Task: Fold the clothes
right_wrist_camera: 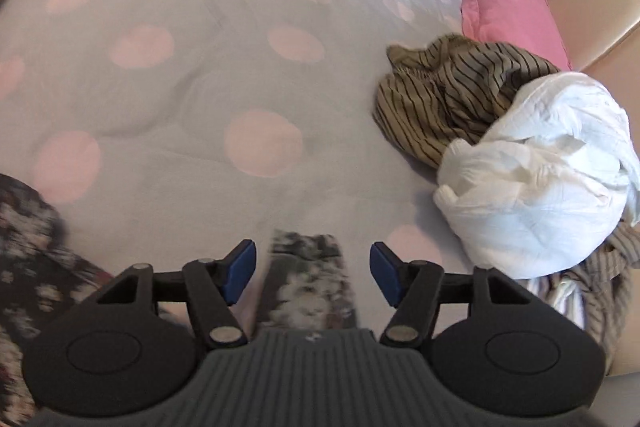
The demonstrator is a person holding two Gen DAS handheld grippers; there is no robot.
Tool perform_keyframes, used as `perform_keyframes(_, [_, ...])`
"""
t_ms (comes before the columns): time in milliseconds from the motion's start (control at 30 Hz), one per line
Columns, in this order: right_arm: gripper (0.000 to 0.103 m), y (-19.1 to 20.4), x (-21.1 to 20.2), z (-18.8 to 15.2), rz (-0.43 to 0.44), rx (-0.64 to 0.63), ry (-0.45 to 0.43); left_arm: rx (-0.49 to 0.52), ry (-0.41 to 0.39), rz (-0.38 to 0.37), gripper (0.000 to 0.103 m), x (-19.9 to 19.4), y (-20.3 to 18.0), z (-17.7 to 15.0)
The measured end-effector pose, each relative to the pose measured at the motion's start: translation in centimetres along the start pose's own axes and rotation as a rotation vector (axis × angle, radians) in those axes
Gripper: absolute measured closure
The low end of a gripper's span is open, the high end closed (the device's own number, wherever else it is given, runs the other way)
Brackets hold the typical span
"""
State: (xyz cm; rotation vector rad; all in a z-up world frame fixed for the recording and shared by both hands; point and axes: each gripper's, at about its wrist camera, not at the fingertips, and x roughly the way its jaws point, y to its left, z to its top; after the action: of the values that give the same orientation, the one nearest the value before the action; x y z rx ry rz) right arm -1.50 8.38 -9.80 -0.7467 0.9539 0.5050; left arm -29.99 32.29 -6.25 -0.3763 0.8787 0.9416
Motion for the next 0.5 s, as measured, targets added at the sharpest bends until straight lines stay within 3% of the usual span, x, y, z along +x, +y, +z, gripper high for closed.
perform_keyframes(33, [0.066, -0.5, 0.5, 0.1, -0.008, -0.005, 0.024, -0.007, 0.002, -0.011, 0.078, 0.0, 0.0, 0.1])
perform_keyframes(133, [0.088, -3.4, 0.1, -0.4, 0.024, 0.041, 0.070, -0.028, 0.010, -0.044, 0.078, 0.0, -0.1, 0.4])
perform_keyframes(367, [0.094, -9.3, -3.9, -2.1, 0.050, 0.137, 0.050, -0.033, 0.013, -0.071, 0.078, -0.1, -1.0, 0.6])
perform_keyframes(500, [0.094, -12.3, -6.9, -3.8, -0.002, 0.190, -0.016, -0.042, 0.008, -0.072, 0.078, -0.4, -1.0, 0.6])
